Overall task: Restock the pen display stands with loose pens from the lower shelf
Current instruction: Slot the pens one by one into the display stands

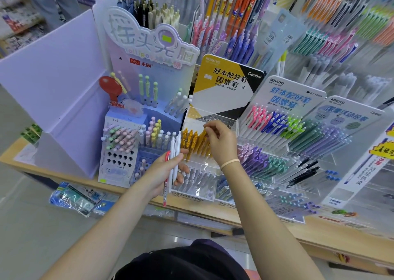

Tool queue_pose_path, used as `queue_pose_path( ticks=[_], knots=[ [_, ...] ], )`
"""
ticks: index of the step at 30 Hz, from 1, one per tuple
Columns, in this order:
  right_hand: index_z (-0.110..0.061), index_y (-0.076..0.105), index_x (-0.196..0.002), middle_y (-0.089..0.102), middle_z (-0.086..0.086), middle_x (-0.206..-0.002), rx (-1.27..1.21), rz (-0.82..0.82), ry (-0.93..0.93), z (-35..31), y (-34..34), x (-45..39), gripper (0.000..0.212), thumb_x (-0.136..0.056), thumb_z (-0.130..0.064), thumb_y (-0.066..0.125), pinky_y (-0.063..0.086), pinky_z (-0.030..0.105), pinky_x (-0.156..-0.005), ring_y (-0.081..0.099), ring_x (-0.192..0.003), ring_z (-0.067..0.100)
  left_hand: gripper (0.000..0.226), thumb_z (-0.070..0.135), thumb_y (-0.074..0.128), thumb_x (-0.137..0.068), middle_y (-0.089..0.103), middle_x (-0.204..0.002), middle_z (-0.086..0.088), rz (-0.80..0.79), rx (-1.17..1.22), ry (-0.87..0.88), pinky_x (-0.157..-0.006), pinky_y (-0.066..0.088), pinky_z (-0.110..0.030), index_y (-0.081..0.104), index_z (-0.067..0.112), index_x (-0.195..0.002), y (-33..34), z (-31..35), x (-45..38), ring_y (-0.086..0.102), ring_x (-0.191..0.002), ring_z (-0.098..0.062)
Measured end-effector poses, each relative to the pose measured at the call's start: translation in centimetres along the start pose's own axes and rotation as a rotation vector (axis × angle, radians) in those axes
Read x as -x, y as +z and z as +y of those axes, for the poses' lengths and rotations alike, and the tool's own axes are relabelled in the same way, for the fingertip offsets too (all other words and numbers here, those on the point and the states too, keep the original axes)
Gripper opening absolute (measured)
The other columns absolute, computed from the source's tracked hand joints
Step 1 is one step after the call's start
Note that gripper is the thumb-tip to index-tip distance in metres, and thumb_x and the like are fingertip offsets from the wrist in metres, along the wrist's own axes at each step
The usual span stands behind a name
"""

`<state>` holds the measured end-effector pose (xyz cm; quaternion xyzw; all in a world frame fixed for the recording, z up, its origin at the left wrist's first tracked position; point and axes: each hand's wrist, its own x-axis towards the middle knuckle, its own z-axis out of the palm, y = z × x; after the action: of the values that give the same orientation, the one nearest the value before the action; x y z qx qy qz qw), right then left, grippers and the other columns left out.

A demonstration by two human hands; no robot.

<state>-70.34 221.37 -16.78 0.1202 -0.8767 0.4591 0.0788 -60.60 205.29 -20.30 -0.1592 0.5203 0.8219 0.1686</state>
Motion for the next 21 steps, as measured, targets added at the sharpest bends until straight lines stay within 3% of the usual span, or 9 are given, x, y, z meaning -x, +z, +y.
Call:
queue_pose_path(
  ticks=[21],
  knots=[
    [-0.012, 0.071, -0.096, 0.069, -0.006, -0.086, -0.042, -0.041, 0.001, 0.2, -0.6, 1.1, 0.012, -0.094, -0.005, 0.061, 0.057, 0.045, -0.080, 0.069, -0.082, 0.019, 0.027, 0.027, 0.052, -0.103, 0.069, -0.078, -0.010, -0.018, -0.005, 0.001, -0.049, 0.046, -0.027, 0.061, 0.021, -0.128, 0.0, 0.0, -0.4, 0.057, -0.053, -0.017]
  ],
)
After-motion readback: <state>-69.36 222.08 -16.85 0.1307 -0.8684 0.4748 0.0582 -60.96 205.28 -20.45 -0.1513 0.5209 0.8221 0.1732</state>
